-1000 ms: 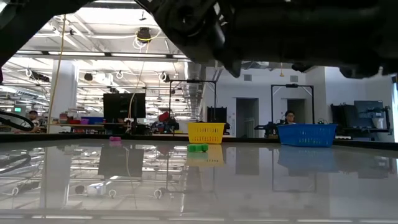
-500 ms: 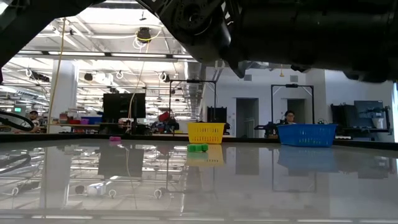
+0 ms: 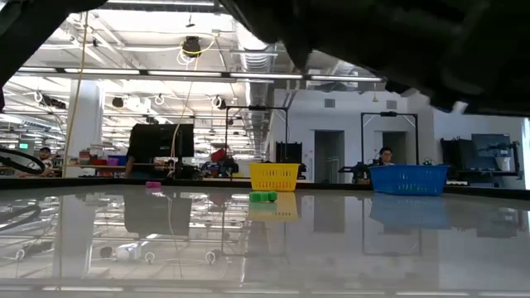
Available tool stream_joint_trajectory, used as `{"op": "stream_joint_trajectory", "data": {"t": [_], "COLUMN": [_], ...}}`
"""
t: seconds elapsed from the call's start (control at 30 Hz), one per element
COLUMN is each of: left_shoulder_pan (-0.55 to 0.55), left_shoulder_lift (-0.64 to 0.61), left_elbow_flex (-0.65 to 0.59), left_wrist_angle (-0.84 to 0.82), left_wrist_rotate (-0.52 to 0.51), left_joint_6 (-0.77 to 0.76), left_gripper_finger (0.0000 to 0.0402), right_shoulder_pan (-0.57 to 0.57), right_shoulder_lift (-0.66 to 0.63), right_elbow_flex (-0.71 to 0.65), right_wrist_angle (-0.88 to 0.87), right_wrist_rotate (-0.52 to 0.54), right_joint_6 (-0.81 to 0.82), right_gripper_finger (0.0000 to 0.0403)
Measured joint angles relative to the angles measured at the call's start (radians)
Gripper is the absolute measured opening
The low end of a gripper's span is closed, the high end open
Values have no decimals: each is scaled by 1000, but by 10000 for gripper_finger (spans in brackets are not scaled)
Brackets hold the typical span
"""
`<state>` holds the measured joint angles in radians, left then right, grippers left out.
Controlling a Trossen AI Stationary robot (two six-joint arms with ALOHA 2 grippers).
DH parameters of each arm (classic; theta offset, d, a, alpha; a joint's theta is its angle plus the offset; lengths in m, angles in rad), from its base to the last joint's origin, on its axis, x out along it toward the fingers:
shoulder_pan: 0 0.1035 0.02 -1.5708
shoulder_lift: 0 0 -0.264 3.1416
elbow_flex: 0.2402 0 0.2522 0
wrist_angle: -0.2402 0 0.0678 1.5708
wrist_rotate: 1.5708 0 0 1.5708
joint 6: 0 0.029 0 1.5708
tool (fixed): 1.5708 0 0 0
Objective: Sort Halloween decoration
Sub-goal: Put the orange skeleton toy into the yellow bin
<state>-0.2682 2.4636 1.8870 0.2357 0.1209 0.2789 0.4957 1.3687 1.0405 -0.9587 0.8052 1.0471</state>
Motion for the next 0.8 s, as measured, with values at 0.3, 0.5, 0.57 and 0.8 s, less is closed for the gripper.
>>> {"op": "stream_joint_trajectory", "data": {"t": [0.3, 0.5, 0.57, 0.8], "left_shoulder_pan": [0, 15, 27, 77], "left_shoulder_lift": [-142, -299, -367, -744], "left_elbow_flex": [-1, -29, -66, -506], "left_wrist_angle": [-433, -796, -913, -912], "left_wrist_rotate": [-136, -136, -165, -242], "left_joint_6": [51, 61, 45, -9], "left_gripper_finger": [119, 90, 76, 27], "right_shoulder_pan": [-8, -41, -49, -60], "right_shoulder_lift": [-1, -7, -2, 26], "right_elbow_flex": [0, 0, 0, 0], "right_wrist_angle": [-6, 35, 27, 43], "right_wrist_rotate": [123, 136, 128, 113], "right_joint_6": [0, 10, 4, 2], "right_gripper_finger": [178, 175, 175, 175]}}
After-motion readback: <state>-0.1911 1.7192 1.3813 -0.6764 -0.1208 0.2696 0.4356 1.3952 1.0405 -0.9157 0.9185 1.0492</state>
